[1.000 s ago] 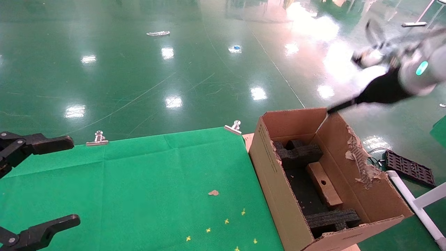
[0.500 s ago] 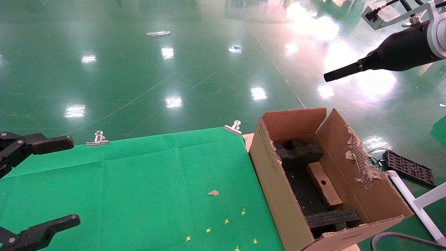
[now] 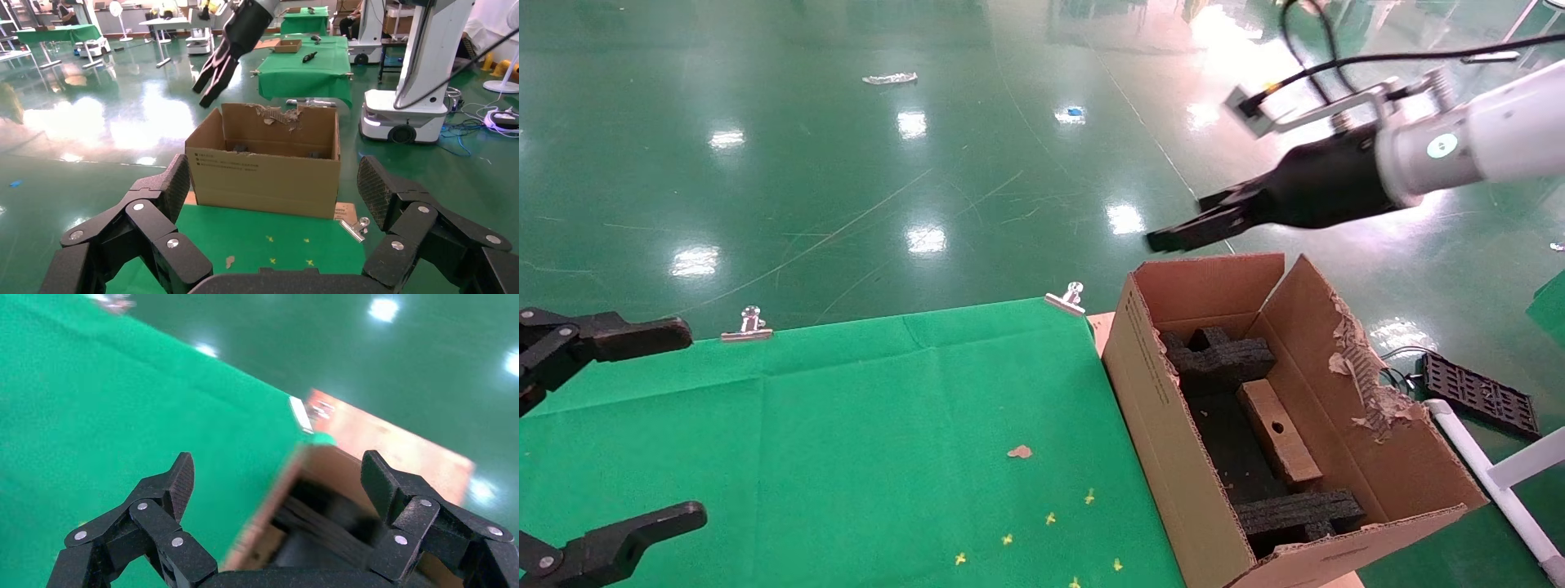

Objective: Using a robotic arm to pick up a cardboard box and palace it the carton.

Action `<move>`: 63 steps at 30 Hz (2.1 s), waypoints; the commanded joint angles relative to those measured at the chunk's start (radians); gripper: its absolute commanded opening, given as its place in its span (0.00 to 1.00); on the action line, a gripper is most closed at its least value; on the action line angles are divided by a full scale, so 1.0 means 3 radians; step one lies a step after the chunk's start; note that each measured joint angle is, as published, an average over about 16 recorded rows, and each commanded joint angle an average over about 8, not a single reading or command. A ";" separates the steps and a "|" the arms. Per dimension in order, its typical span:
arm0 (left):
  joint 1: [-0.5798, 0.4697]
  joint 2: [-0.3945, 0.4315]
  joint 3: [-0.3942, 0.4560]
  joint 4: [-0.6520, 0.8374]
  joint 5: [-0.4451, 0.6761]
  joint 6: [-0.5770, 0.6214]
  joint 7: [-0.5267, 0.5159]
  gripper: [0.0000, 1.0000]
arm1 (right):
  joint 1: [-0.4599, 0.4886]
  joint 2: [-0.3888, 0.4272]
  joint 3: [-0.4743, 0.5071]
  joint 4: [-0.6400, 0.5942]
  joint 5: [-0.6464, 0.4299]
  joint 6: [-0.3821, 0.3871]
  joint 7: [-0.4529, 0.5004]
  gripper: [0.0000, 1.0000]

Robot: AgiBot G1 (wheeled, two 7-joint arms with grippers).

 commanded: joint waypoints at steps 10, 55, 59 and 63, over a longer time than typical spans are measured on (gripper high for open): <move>-0.0001 -0.0001 0.0002 0.0000 -0.0001 -0.0001 0.0001 1.00 | -0.0768 0.0060 0.0816 0.0534 0.0364 -0.0168 -0.0384 1.00; -0.0002 -0.0004 0.0008 0.0001 -0.0006 -0.0005 0.0004 1.00 | -0.3354 0.0260 0.3564 0.2323 0.1596 -0.0731 -0.1653 1.00; -0.0002 -0.0004 0.0008 0.0001 -0.0006 -0.0005 0.0004 1.00 | -0.3320 0.0258 0.3528 0.2302 0.1580 -0.0725 -0.1643 1.00; -0.0002 -0.0004 0.0008 0.0001 -0.0006 -0.0005 0.0004 1.00 | -0.3296 0.0257 0.3502 0.2287 0.1567 -0.0720 -0.1636 1.00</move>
